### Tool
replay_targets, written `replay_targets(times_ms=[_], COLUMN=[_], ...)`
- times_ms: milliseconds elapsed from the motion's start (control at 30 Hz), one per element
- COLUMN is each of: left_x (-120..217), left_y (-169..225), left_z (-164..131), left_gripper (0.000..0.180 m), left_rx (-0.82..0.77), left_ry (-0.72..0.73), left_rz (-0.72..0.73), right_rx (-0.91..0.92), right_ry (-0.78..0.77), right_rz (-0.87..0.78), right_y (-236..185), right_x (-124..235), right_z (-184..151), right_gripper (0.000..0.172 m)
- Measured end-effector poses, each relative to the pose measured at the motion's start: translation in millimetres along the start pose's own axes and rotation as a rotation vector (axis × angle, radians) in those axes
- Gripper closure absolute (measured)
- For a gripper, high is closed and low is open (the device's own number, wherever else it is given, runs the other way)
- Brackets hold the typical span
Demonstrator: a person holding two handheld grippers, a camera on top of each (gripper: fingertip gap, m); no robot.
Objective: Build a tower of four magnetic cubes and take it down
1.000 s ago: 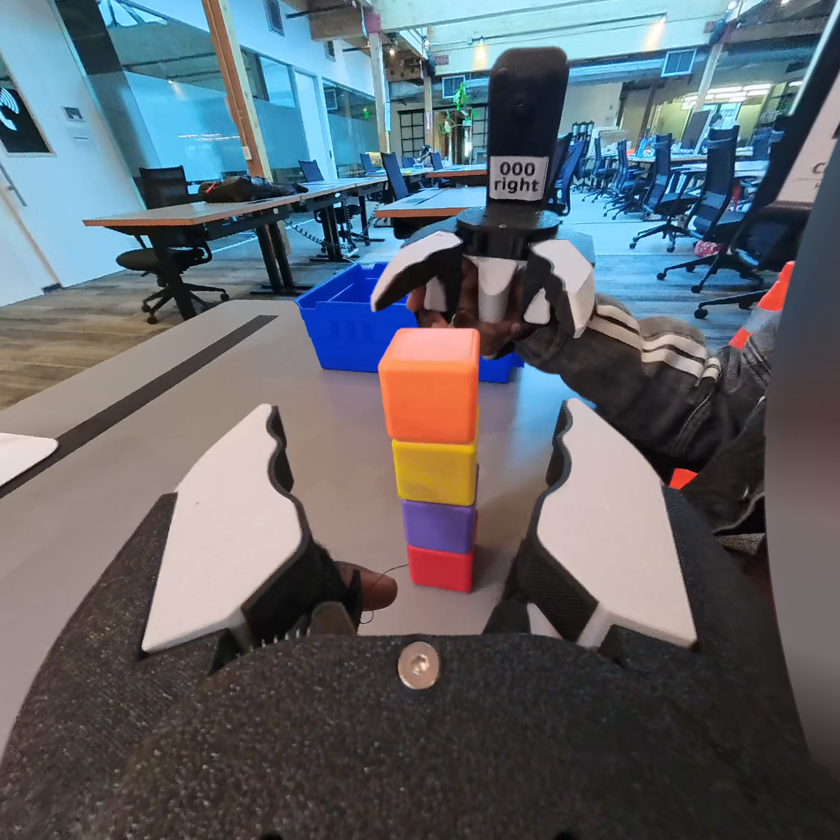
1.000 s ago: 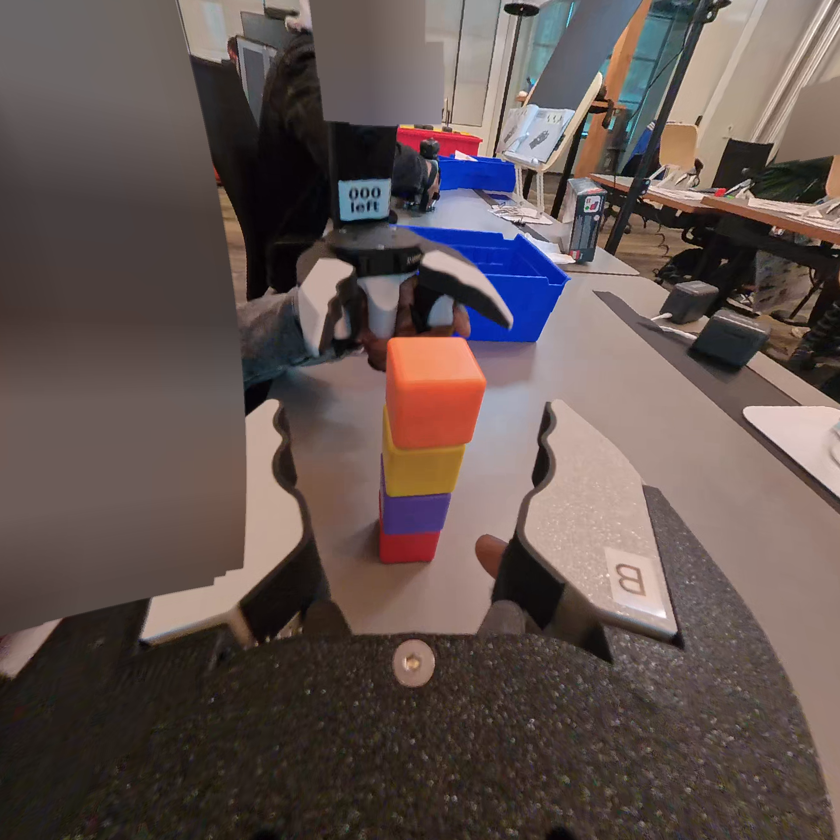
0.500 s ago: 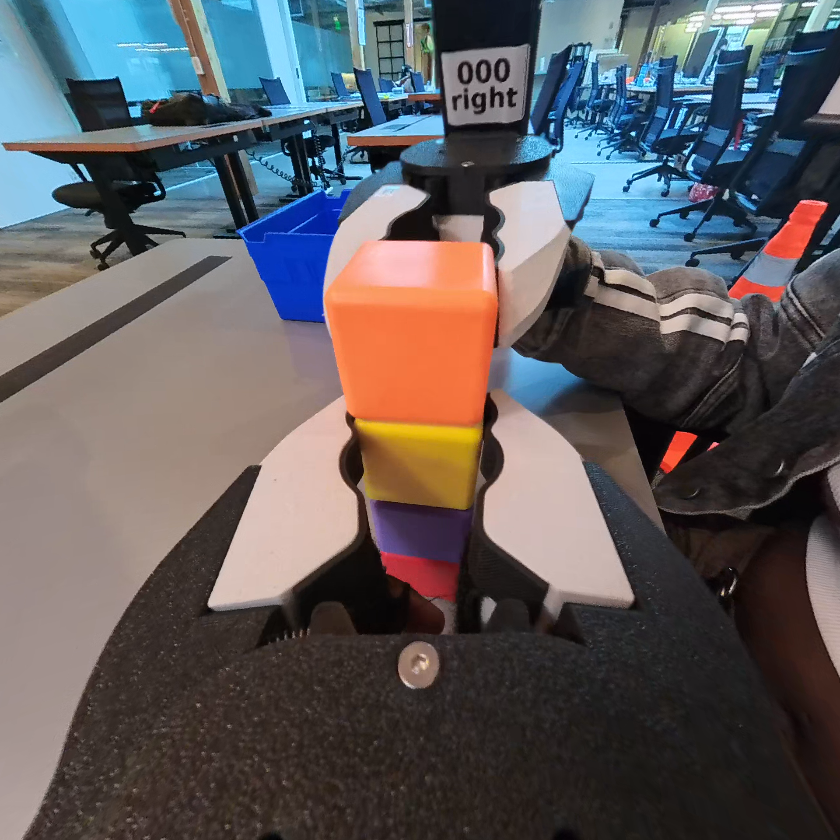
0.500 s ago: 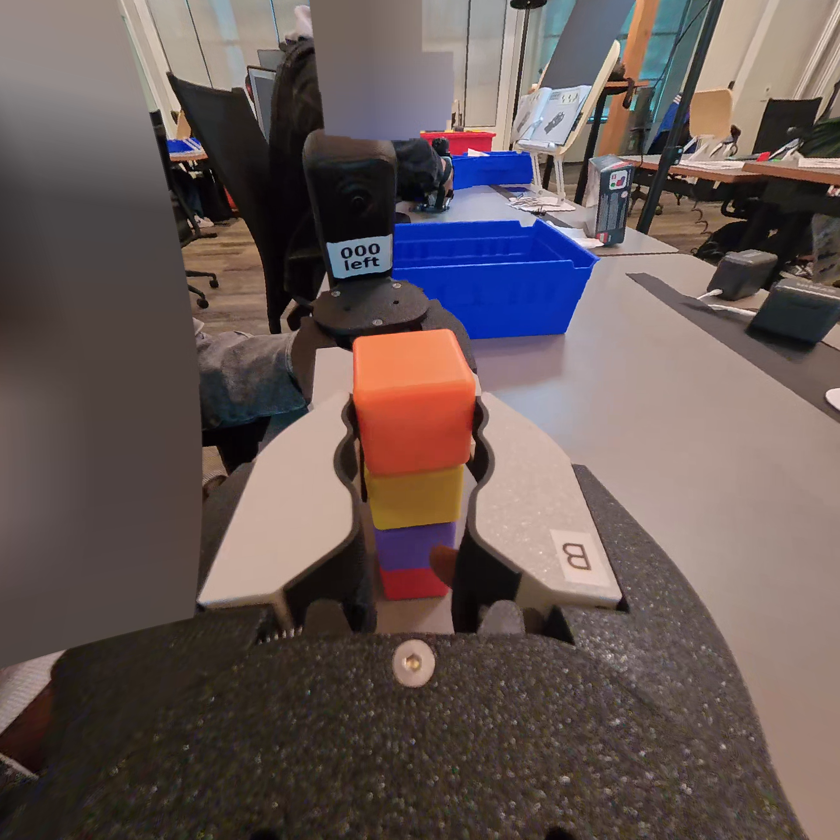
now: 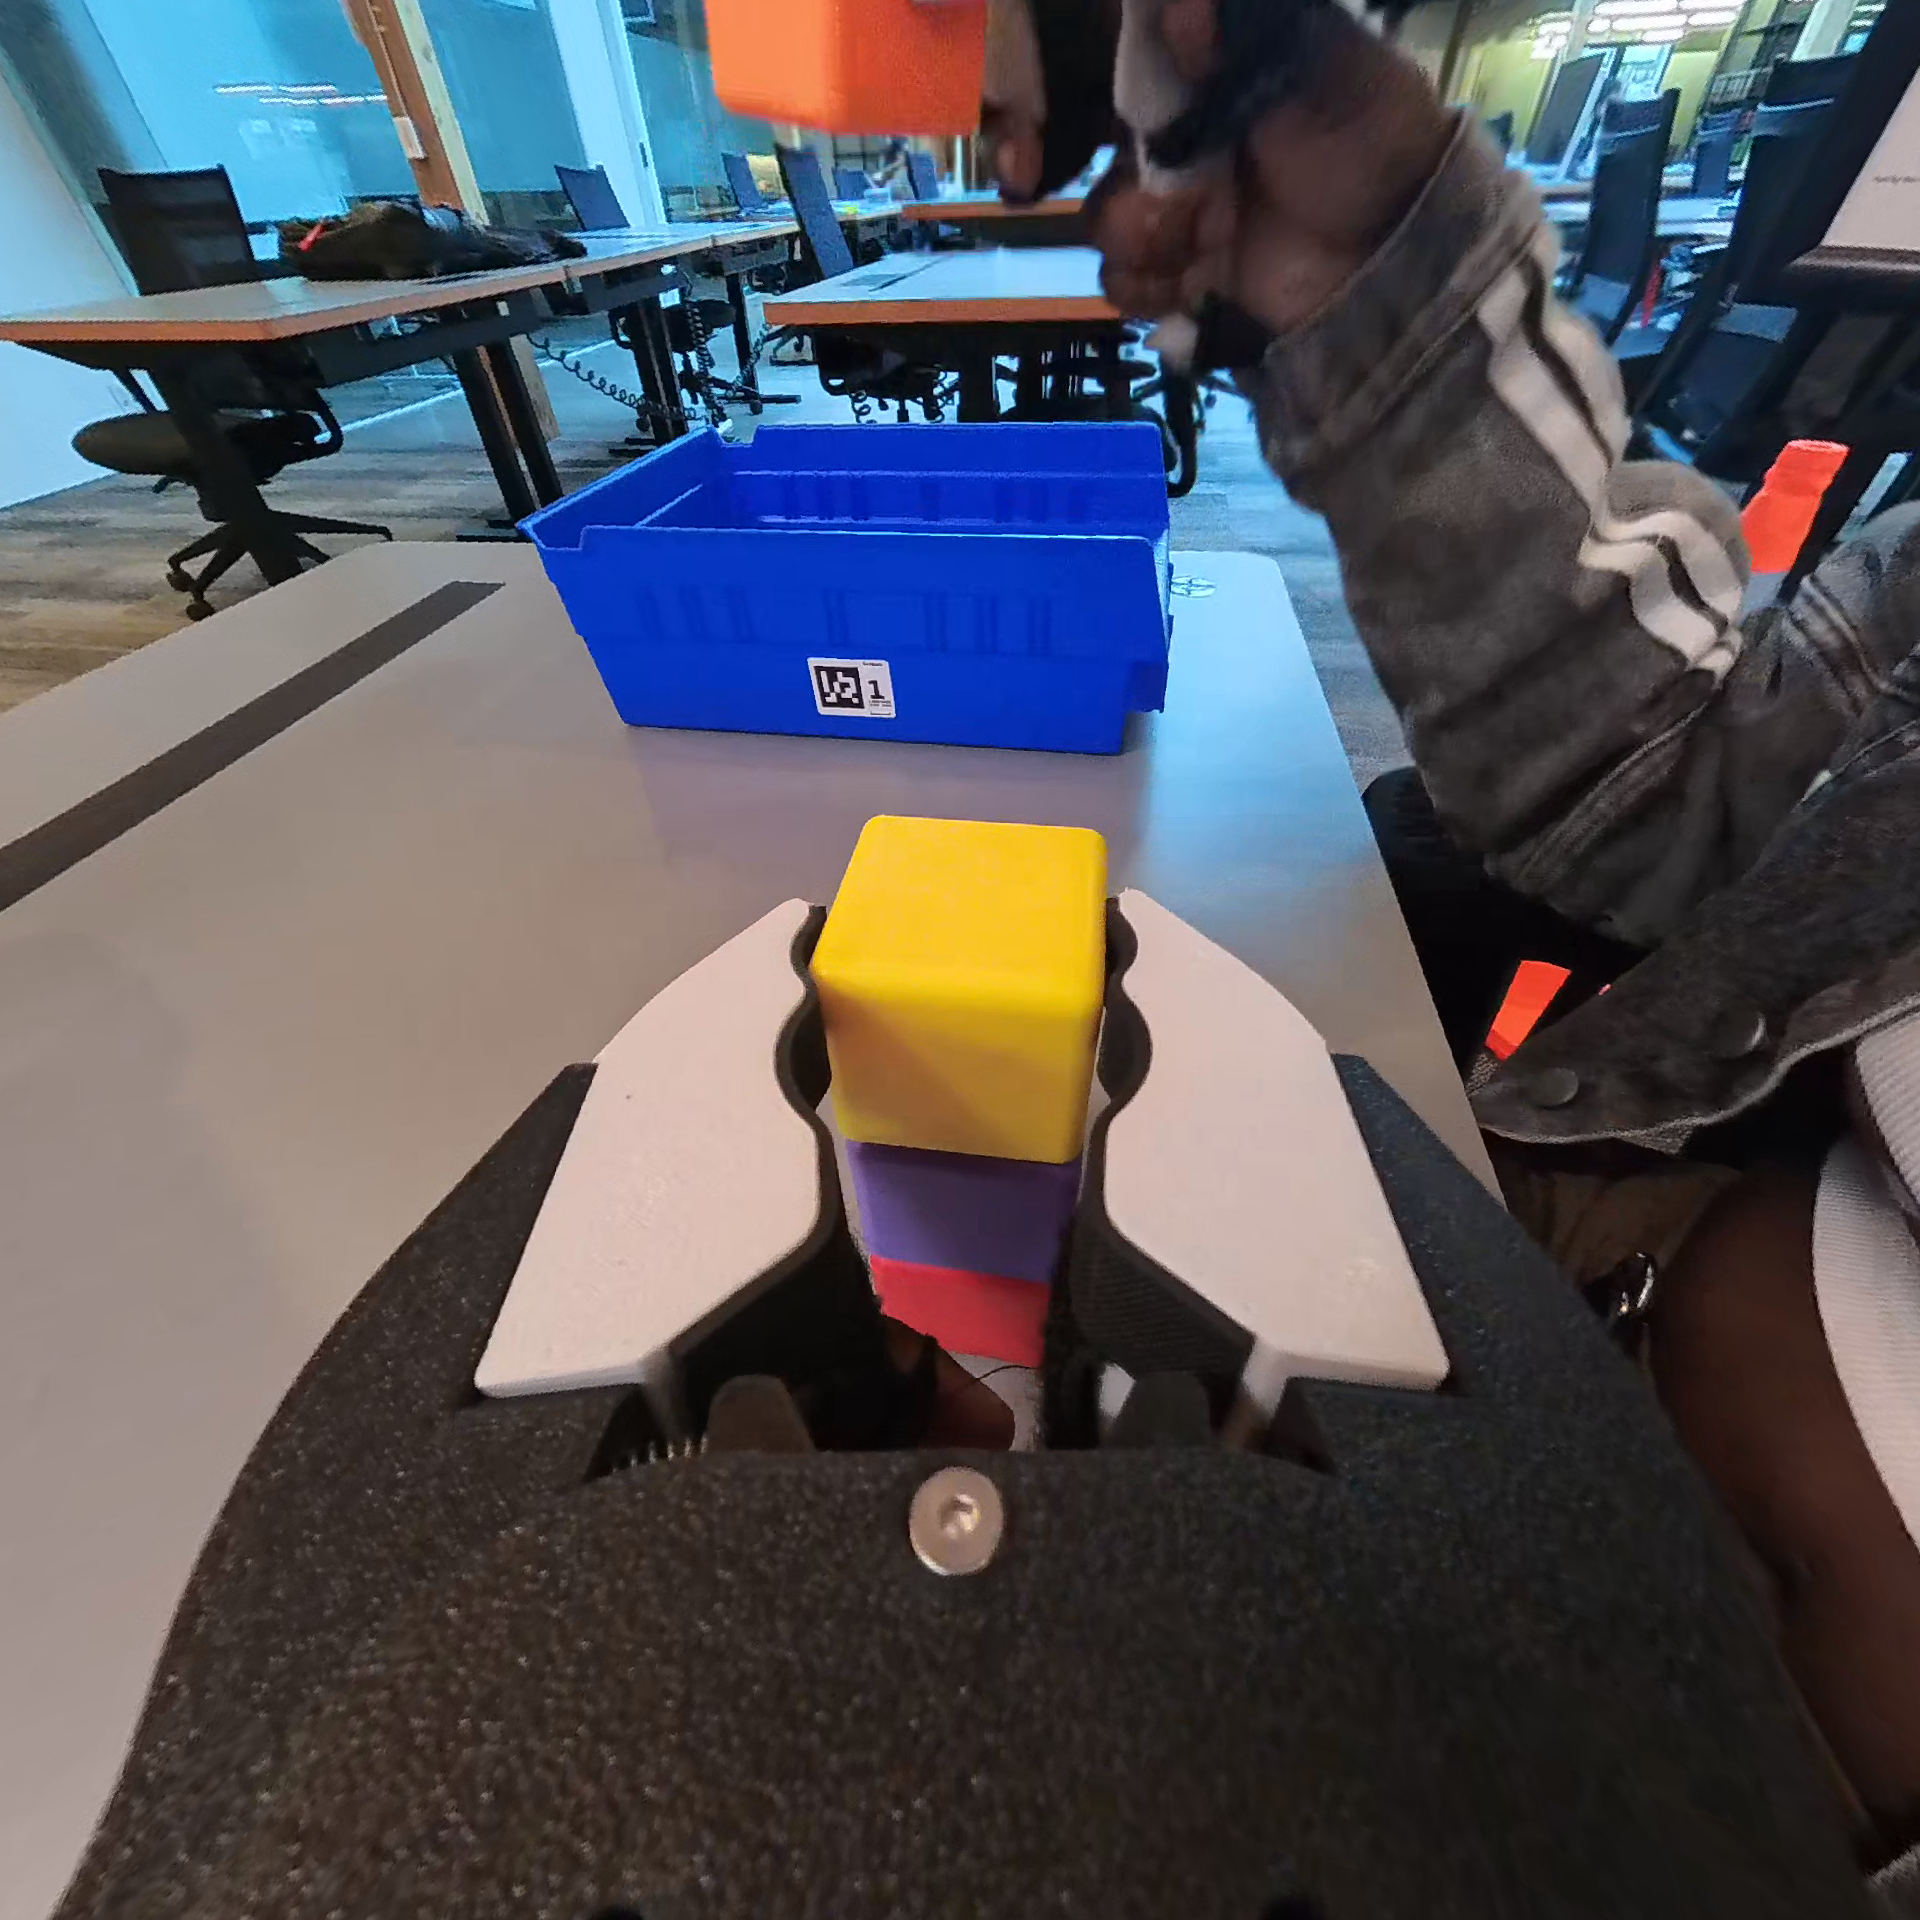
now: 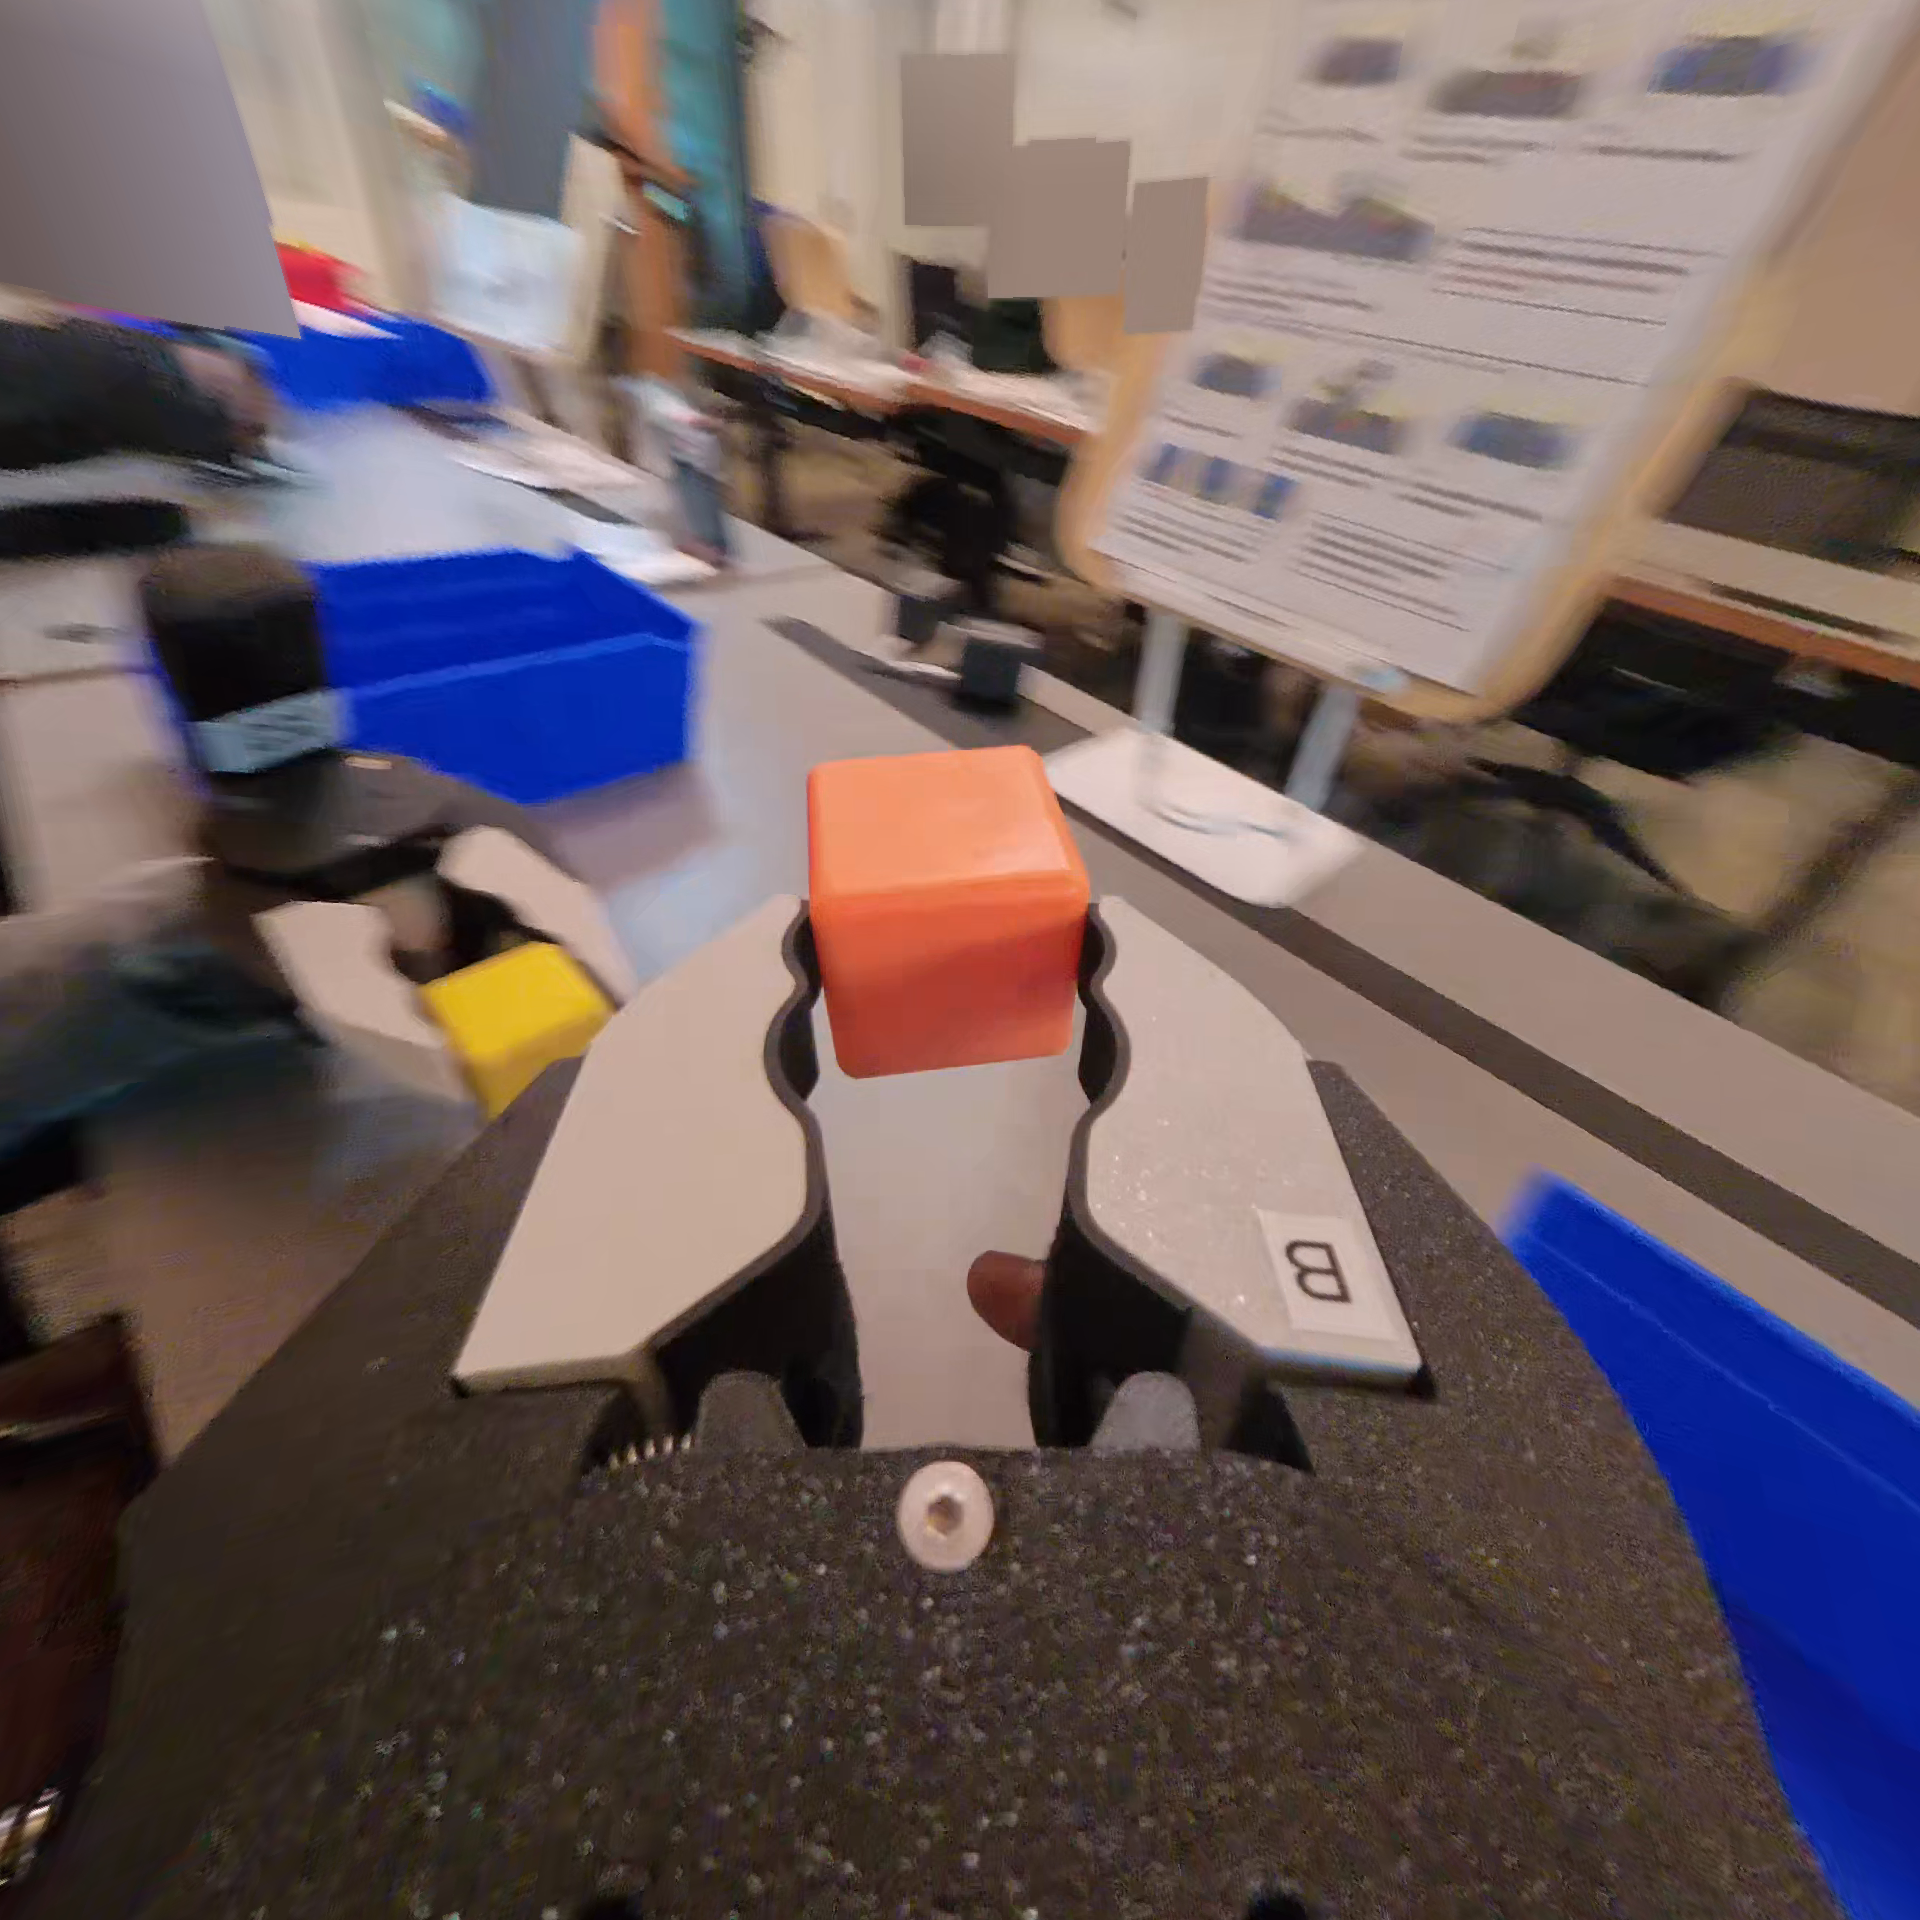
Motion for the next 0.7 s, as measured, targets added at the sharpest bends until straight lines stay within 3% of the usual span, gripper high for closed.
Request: replay_targets(times_ms=[100, 233, 367, 500, 700], left_x=[0.4, 0.4, 0.4, 0.6, 1.0], left_y=[0.8, 1.5, 0.5, 0.9, 0.6], left_z=[0.1, 0.0, -0.1, -0.2, -0.5], left_gripper=[0.131, 0.131, 0.131, 0.131, 0.131], left_rx=[-0.008, -0.015, -0.005, -0.011, -0.008], left_ry=[0.002, 0.003, 0.008, 0.008, 0.011], left_rz=[-0.004, -0.008, -0.004, -0.004, -0.007], right_rx=[-0.025, -0.143, -0.324, -0.435, -0.426], right_ry=[-0.198, -0.584, -0.929, -1.191, -1.371], right_rz=[-0.176, -0.326, -0.271, -0.208, -0.187], right_y=[46.0, 112.1, 152.5, 166.6, 167.4], right_x=[22.8, 20.5, -4.6, -22.1, -31.1], right_z=[-7.1, -51.3, -116.6, -171.2, -206.1], right_gripper=[0.124, 0.124, 0.123, 0.124, 0.123])
Point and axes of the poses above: each gripper's, where its closed fingertips meet, x back along the fingers, z out of its top, y = z × x across the jaws, the point moved 5 cm from there along x, back along the fingers, and after that the axes turned 5 degrees about x, right-handed, at the moved point
